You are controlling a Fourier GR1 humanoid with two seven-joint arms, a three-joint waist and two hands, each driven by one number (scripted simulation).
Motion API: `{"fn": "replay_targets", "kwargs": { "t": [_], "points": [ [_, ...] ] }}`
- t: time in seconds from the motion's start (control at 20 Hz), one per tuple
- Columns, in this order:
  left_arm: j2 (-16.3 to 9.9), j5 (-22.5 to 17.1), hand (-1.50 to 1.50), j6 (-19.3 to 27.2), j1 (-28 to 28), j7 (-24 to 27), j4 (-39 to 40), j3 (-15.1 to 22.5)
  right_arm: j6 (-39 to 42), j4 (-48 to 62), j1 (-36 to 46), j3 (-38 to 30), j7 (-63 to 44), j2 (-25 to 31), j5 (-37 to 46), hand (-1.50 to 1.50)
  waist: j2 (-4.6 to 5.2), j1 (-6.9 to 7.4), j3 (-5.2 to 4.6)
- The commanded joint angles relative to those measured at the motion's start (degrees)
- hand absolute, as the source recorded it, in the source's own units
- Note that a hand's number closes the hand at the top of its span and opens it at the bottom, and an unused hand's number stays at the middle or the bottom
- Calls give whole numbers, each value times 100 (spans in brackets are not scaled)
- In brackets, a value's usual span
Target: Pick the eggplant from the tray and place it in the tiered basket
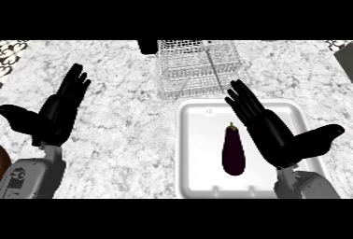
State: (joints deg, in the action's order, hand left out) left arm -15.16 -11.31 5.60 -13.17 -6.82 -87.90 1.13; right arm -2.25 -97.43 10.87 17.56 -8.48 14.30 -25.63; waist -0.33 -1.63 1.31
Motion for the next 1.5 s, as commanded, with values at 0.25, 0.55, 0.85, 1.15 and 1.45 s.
{"fn": "replay_targets", "kwargs": {
  "t": [0.25, 0.55, 0.85, 1.15, 1.45],
  "points": [
    [123, 13, 0, -255, 420, -301, 341, 344, -1536, -795, -752, -562, 1430, 599, 2330, 150, -44, -179, -143],
    [307, -141, 0, -339, 428, -532, 312, 486, -3868, -413, -2088, -1095, 2214, -320, 3432, -150, 4, -108, -132],
    [247, -199, 0, -539, 450, -655, 193, 538, -4072, -1332, -3190, 184, 827, 137, 5513, -150, 6, 64, -164],
    [321, -70, 0, -431, 362, -616, 221, 603, -3819, -1345, -3998, 104, -671, 193, 7431, -150, 70, 7, -219],
    [413, -24, 0, -361, 323, -574, 182, 645, -2792, -1801, -4221, 58, -2256, -243, 9003, -150, 120, 144, -228]
  ]
}}
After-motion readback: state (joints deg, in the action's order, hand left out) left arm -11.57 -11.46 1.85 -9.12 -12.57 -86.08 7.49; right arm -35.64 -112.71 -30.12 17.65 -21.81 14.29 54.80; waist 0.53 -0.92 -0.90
